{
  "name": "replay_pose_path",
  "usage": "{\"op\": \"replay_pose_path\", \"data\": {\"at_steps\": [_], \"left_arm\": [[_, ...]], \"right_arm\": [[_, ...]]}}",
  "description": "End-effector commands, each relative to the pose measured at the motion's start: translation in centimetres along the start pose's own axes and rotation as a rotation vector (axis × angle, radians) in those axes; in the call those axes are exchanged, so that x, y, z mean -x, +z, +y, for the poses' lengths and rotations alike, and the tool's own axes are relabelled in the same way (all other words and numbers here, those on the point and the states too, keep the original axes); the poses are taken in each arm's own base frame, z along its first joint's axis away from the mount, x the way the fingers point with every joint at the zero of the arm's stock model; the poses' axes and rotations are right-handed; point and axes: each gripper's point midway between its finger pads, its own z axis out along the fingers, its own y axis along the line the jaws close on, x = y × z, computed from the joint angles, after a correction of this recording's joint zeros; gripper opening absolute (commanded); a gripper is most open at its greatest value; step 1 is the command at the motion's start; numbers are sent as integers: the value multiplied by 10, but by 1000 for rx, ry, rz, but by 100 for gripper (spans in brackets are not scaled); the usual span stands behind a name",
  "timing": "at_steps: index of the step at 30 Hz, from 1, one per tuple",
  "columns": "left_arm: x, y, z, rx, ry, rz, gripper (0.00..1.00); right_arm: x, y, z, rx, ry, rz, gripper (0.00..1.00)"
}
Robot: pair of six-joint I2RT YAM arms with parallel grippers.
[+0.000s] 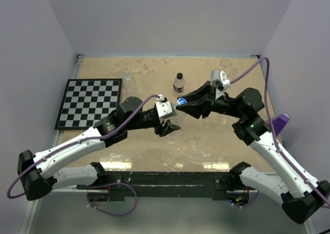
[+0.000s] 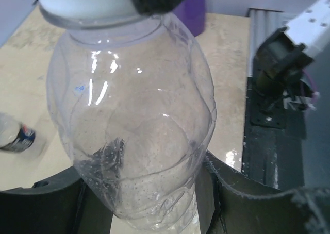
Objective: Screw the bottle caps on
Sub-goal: Screw the bottle cap onto the plastic bottle.
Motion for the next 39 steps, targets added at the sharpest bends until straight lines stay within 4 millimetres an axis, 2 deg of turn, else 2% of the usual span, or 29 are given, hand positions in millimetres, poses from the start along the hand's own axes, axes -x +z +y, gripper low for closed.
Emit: {"op": "replay_pose_path", "data": {"at_steps": [1, 4, 8, 9, 13, 16, 17, 21, 24, 25, 29, 31, 36, 39], "left_arm": [[28, -7, 40, 370, 15, -20, 0], [33, -8, 51, 491, -60, -54, 0], [27, -4, 59, 664, -108, -32, 0], [36, -2, 59, 691, -113, -66, 0], [39, 6, 57, 717, -104, -78, 0], [36, 5, 56, 706, -93, -66, 0], [34, 4, 55, 692, -89, -61, 0], [22, -2, 58, 578, -94, -43, 0], [11, -7, 55, 430, -114, -59, 0], [11, -10, 54, 390, -101, -68, 0], [11, -13, 33, 202, -49, -82, 0], [14, -14, 21, 119, -28, -99, 0], [22, -14, -5, -51, 13, -125, 0], [25, -12, -11, -102, 28, -123, 0]], "right_arm": [[8, -10, -59, -368, 53, -38, 0], [1, -10, -74, -502, 99, -53, 0], [-14, -14, -94, -677, 129, -49, 0], [-18, -15, -97, -709, 131, -42, 0], [-30, -16, -103, -769, 136, -47, 0], [-20, -13, -89, -694, 133, -99, 0], [-14, -12, -81, -654, 135, -121, 7], [14, -14, -63, -589, 88, -149, 48], [33, -16, -48, -511, 39, -163, 65], [38, -16, -40, -472, 20, -172, 68], [46, -14, -21, -318, -47, -163, 74], [44, -10, -8, -212, -60, -149, 73], [43, -3, 12, -70, -66, -140, 73], [42, 1, 22, 1, -67, -126, 71]]}}
